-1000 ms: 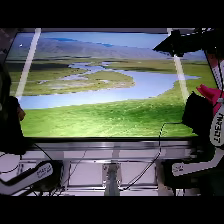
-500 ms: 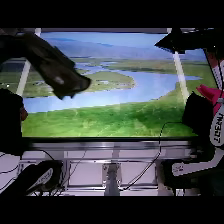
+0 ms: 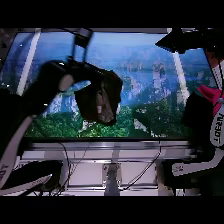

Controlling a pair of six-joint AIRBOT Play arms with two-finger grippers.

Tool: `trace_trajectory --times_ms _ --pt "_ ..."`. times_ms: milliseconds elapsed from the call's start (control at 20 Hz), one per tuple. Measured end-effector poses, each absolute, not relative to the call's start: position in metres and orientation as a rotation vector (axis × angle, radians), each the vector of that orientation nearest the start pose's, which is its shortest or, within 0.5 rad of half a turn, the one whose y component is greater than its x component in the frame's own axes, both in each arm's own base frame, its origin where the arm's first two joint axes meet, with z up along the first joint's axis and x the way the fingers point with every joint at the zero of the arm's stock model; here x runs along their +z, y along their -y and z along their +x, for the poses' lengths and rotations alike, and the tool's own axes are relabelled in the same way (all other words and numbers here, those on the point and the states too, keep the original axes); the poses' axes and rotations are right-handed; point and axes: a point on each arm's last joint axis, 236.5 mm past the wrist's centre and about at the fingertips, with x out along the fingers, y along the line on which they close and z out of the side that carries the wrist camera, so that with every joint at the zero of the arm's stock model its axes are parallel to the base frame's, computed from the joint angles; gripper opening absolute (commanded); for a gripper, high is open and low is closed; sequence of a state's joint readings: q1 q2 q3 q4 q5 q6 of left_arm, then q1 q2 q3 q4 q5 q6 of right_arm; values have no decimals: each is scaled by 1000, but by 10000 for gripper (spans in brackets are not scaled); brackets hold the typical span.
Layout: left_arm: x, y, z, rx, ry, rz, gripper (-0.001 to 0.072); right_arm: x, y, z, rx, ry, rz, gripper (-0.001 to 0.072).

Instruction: Fold the clothes and pants, and hang the long-sleeved shirts on hangers.

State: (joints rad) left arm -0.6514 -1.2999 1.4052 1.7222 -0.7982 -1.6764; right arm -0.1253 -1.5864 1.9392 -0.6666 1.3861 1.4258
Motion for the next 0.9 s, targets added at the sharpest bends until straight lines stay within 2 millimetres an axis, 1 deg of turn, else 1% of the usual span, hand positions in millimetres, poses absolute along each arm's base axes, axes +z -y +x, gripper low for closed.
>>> trace_trajectory --times_ms 50,100,150,200,250,350,450,500,550,600,650,750,800,900 --pt "141 311 411 -572 -625 263 183 229 -121 488 665 -860 534 96" --pt "134 336 407 -618 -605 265 188 229 -119 489 660 -859 537 217" --pt "132 355 403 -651 -580 251 232 229 -116 489 653 -857 539 278" --pt "132 369 399 -675 -560 236 245 228 -110 491 640 -855 542 277" --pt "132 378 396 -688 -555 218 245 227 -103 492 624 -855 546 278" --pt "135 383 394 -693 -548 190 245 225 -89 494 593 -854 559 277" --pt "141 376 397 -677 -548 174 242 224 -76 496 565 -851 567 271" --pt "145 368 400 -661 -548 165 184 224 -72 496 556 -850 569 268" --pt "148 360 404 -643 -553 155 83 222 -67 497 543 -852 567 208" --pt "152 349 408 -622 -556 149 27 220 -64 497 532 -858 562 35" --pt "155 336 414 -595 -561 142 11 218 -62 496 526 -866 557 30" --pt "157 307 426 -531 -580 150 10 212 -57 495 508 -881 544 29" --pt "156 287 433 -488 -594 160 9 209 -54 495 496 -890 534 28" --pt "148 244 445 -395 -653 173 8 200 -51 493 487 -914 517 27"
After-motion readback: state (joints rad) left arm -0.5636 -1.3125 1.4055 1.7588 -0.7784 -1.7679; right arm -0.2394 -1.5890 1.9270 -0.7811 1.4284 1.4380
